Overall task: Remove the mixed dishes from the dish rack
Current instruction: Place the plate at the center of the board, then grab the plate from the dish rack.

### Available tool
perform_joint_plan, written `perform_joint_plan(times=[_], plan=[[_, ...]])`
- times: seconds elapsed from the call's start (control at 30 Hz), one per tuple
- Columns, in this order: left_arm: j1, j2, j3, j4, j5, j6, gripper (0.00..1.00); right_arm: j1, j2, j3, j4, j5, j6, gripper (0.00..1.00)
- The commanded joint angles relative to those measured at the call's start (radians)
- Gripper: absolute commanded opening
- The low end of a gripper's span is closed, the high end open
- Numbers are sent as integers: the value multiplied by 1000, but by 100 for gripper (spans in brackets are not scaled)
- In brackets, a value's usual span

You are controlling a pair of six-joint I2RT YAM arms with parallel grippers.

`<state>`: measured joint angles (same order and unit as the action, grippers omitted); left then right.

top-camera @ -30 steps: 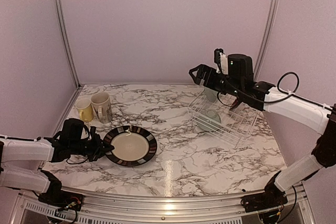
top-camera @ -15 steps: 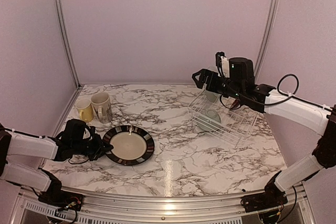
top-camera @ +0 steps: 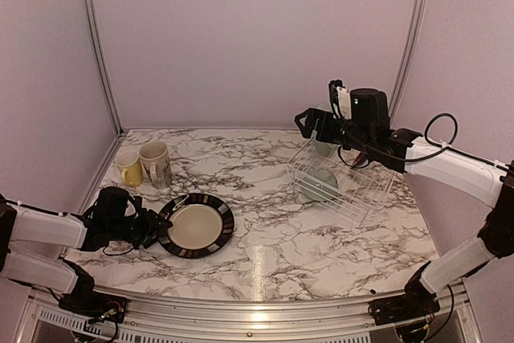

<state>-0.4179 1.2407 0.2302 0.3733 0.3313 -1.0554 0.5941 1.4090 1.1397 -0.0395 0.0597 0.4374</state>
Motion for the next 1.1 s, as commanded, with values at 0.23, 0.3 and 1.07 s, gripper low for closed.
perform_joint_plan(times=[0.23, 0.3, 1.07], plan=[[4, -286, 71, -377, -242, 79, 81, -13, -49, 46, -71, 127, -121, 99], [5, -334, 115, -474, -298, 90, 86, -13, -57, 41, -73, 131, -135, 98], [4, -223, 1004, -537, -400, 719, 99, -121, -16, 107, -218, 201, -190, 98]])
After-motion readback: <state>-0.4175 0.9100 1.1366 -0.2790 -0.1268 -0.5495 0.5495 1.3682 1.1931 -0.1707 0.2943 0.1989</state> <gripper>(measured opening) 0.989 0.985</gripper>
